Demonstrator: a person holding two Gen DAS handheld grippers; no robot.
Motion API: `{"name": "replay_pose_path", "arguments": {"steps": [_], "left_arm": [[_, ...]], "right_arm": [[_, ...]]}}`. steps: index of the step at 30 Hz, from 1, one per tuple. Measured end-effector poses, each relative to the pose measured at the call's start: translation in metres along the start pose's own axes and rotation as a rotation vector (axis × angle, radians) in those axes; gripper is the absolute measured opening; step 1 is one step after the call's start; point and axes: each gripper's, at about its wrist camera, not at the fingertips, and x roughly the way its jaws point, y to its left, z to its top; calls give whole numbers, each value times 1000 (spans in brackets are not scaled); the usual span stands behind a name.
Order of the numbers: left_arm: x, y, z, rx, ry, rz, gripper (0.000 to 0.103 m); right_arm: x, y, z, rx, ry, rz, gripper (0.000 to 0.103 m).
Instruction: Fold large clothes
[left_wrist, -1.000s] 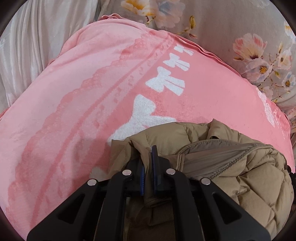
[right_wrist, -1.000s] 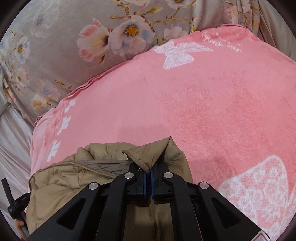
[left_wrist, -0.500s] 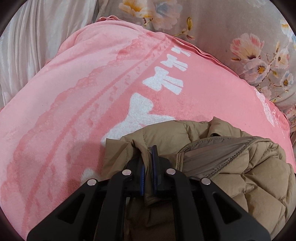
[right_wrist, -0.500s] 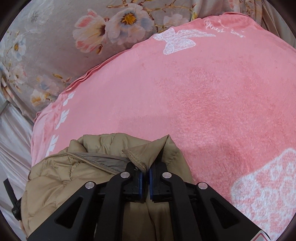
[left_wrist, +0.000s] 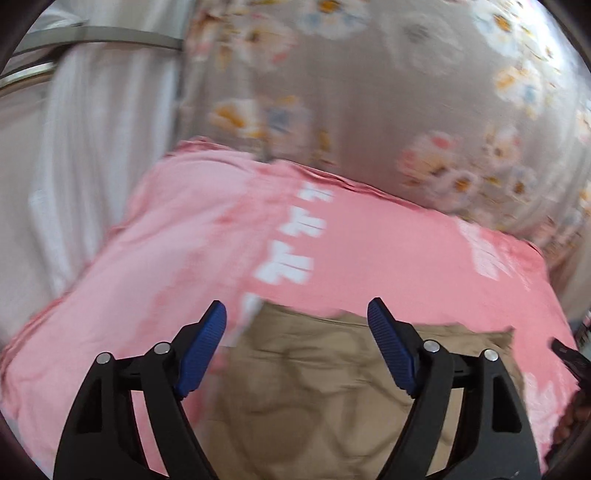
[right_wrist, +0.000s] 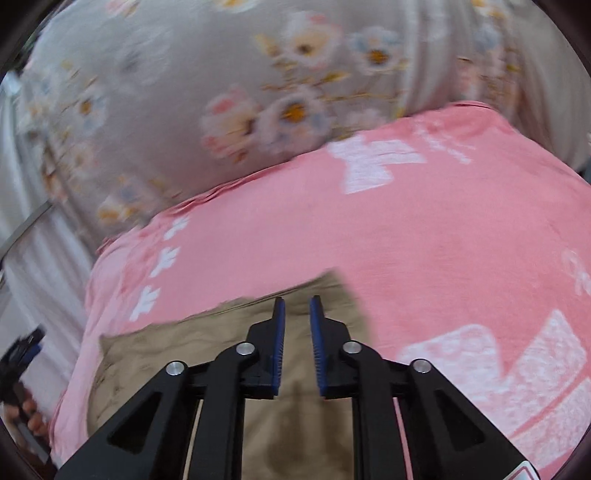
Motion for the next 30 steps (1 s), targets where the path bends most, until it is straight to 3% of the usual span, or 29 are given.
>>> {"name": "replay_pose_path", "arguments": {"steps": [2,6,9,13,30], "left_arm": [[25,-35,-7,54,45,-11,73],[87,-79,-29,100,149,6,66],[120,-92,-45,126,186,61,66],[149,-90,-60,102,235,68,65],[169,-95,-80,137,171,125,67]], "right_arm": [[18,36,-6,-72,32,39,10],[66,90,-24,-216,94,17,9],[91,95,-31,-264,119,-28,9],[125,83,-41,-264,168,-72,9],[155,79,-64,-263,158,-103,4]]}}
